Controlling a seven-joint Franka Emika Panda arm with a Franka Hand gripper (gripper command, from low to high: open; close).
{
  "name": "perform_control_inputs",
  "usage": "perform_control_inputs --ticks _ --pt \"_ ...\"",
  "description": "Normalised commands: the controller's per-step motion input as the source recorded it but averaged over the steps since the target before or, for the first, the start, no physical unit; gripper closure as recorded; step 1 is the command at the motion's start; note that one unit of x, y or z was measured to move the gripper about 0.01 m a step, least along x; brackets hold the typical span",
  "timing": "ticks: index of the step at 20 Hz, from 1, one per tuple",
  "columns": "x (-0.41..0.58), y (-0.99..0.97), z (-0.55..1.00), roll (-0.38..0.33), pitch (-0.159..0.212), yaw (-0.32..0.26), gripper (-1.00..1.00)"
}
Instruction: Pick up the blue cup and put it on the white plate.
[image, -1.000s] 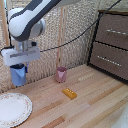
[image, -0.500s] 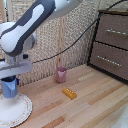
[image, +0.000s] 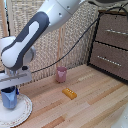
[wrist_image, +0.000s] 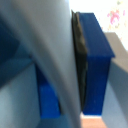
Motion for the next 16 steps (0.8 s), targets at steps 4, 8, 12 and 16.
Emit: perform_control_inputs --ticks 4,8,12,16 --pt "0.174 0.24 -0.05 -0.173 -0.01 0.047 1.0" --pt "0.066 0.06 0.23 -0.076 -0.022 0.009 -1.0" --pt "0.073 -0.09 0.66 -0.059 0.036 -0.005 -1.0" --pt "0.045 -0.08 0.86 -0.072 0.063 -0.009 -1.0"
